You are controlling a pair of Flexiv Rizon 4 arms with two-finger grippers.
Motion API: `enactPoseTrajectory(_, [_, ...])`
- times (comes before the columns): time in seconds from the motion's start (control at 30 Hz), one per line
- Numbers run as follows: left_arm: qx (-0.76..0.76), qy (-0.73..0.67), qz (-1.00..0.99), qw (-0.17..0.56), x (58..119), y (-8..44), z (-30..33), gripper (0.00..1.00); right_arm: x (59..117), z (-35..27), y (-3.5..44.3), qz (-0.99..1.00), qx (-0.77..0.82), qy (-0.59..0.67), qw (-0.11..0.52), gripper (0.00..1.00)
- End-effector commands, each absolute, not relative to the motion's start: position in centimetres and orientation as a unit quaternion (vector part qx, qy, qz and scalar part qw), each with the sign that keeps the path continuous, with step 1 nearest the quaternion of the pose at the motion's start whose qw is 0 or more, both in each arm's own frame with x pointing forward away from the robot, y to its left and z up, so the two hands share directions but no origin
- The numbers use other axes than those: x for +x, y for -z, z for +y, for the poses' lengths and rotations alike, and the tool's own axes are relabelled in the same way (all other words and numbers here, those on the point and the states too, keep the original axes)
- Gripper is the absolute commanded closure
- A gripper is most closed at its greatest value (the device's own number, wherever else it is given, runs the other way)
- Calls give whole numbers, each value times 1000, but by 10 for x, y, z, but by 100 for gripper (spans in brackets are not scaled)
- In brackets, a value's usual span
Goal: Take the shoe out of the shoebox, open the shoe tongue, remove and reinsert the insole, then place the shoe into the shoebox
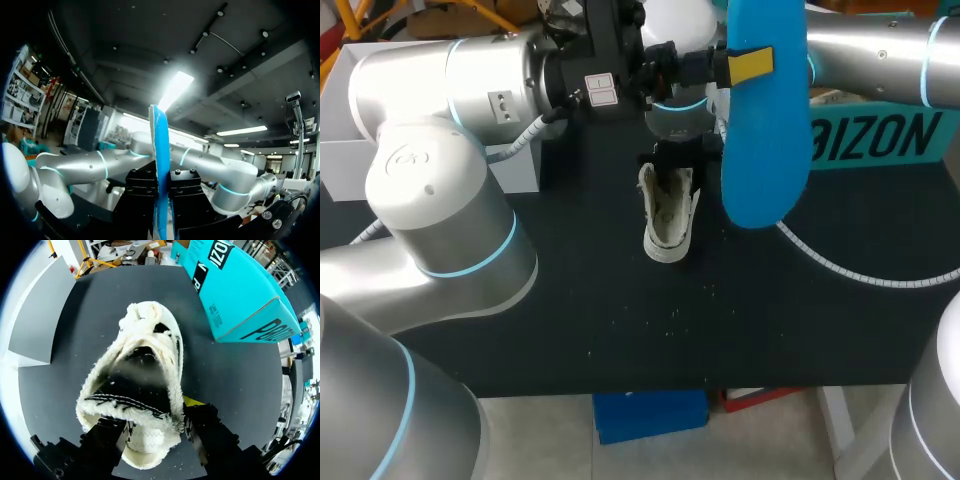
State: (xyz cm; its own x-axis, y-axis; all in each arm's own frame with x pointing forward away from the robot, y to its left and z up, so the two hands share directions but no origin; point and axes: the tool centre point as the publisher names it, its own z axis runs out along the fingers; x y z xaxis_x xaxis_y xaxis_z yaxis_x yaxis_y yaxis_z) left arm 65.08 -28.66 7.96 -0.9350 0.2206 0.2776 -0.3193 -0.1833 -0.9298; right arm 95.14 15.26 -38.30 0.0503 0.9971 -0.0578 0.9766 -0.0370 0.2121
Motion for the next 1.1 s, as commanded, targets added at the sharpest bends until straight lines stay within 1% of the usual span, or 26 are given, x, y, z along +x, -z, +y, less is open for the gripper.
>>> enactPoseTrajectory(0.03, [41,-769,-613,174,650,-79,-288,100,941,134,350,688,716,-87,76,0])
enactPoseTrajectory(0.1, [41,-769,-613,174,650,-79,-288,100,939,130,336,686,716,-116,46,0])
enactPoseTrajectory(0.17, [41,-769,-613,174,650,-79,-288,100,935,128,322,683,715,-152,-11,0])
enactPoseTrajectory(0.2, [41,-769,-613,174,650,-79,-288,100,933,128,319,681,714,-161,-24,0])
enactPoseTrajectory(0.27, [41,-769,-613,174,650,-79,-288,100,928,128,305,678,703,-202,-72,0])
enactPoseTrajectory(0.3, [41,-769,-613,174,650,-79,-288,100,924,130,297,683,684,-230,-114,0])
enactPoseTrajectory(0.33, [41,-769,-613,174,650,-79,-288,100,920,133,290,688,664,-254,-143,0])
enactPoseTrajectory(0.37, [41,-769,-613,174,650,-79,-288,100,916,135,283,700,641,-273,-160,0])
enactPoseTrajectory(0.8, [41,-769,-613,174,650,-79,-288,100,916,135,283,700,641,-273,-160,0])
enactPoseTrajectory(0.83, [41,-769,-613,174,650,-79,-288,100,914,131,279,682,641,-293,-196,0])
enactPoseTrajectory(0.97, [41,-769,-613,174,650,-79,-288,100,911,122,262,641,625,-362,-259,0])
enactPoseTrajectory(1.03, [41,-769,-613,174,650,-79,-288,100,912,120,257,638,620,-376,-259,0])
enactPoseTrajectory(1.1, [41,-769,-613,174,650,-79,-288,100,911,119,253,629,611,-393,-277,0])
